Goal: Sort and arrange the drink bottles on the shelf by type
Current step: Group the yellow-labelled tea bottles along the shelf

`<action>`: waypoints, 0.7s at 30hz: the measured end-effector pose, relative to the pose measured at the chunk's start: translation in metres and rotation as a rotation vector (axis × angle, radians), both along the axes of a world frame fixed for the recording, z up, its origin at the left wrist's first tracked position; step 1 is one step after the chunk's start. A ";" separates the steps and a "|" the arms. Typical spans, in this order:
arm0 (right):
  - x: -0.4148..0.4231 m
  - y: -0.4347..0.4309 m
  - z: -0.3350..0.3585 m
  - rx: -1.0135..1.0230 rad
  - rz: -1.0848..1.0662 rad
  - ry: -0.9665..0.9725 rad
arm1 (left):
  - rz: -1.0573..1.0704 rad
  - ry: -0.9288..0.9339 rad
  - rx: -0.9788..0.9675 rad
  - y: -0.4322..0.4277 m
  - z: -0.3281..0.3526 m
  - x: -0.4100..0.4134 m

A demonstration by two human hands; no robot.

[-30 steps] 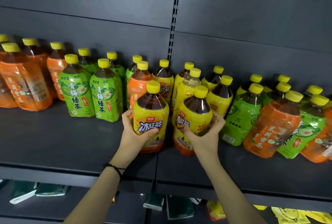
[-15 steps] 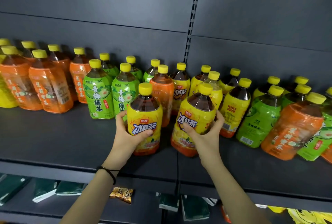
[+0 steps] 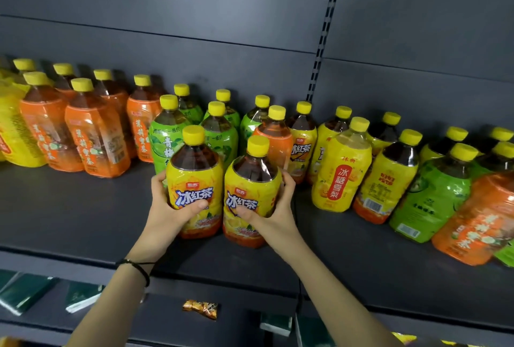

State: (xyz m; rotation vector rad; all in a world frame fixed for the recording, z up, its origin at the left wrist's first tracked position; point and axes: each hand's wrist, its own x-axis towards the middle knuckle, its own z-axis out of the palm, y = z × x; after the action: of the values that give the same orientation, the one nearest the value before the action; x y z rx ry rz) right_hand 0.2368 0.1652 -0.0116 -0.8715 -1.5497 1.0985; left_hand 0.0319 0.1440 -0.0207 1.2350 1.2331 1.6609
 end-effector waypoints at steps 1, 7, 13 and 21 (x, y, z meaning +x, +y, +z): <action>-0.004 0.004 -0.001 -0.003 0.011 -0.015 | 0.003 0.002 0.002 0.000 0.000 -0.003; -0.005 0.010 0.002 -0.072 -0.006 0.085 | 0.022 0.014 0.010 0.003 0.000 -0.013; 0.025 0.060 0.010 -0.113 -0.396 0.105 | 0.031 0.014 0.013 0.004 -0.004 -0.013; 0.034 0.090 0.009 -0.164 -0.172 -0.020 | 0.042 0.034 0.008 0.007 -0.006 -0.011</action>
State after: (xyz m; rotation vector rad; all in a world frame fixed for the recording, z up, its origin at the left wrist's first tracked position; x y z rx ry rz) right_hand 0.2713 0.2548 -0.0030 -1.1089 -1.3860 1.1048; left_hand 0.0205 0.1505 -0.0272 1.2554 1.2821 1.6830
